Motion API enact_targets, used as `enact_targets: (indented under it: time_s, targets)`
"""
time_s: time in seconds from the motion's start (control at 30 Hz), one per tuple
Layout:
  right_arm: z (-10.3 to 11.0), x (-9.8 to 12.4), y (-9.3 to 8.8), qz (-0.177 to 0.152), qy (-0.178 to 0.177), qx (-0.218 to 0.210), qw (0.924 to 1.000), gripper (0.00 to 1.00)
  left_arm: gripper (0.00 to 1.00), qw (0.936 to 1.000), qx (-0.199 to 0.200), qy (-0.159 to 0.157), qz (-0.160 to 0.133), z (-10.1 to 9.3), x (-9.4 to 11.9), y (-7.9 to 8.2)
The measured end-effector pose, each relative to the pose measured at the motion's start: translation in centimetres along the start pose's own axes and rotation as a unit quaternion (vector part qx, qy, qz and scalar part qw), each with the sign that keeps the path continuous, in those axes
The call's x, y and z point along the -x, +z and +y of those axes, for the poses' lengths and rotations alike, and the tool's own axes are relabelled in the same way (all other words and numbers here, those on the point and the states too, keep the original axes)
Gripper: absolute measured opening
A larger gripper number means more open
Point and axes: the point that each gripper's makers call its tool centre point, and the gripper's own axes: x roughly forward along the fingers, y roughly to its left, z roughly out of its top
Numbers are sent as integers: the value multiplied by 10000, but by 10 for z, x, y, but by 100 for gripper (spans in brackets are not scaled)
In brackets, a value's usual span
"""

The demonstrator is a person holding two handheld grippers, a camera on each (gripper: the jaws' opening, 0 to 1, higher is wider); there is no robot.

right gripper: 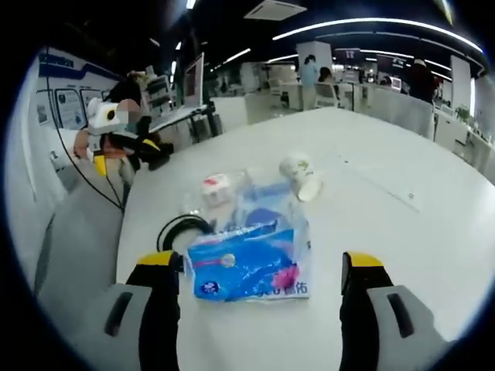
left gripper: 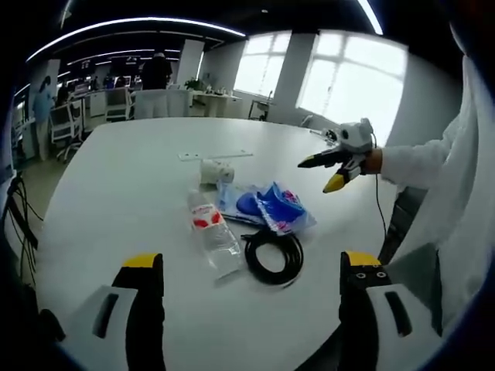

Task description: Arrange the tabletop items into an orderly group along one side of the table until the central work area is clear of visible clutter.

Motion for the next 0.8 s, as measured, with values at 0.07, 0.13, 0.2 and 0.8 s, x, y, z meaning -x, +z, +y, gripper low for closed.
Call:
enact_targets:
  time_s: [0.07,0.13,0.2,0.8]
  targets:
    - [-3,-4,1,-38,10,-7,10000,85,97,10000,-5,14,19,2,-2,0]
    - [-5,-8,1,-26,52,-11,10000,84,97,10000,28,9,6,3,-4,1]
    - [-8,-13,0,7,68,2,10000,83,97,10000,28,10,24,4,-6,0]
    - [-27,-41,-8,151,260,25,9995,64,97,9997,212,103,110,13,-13,-8]
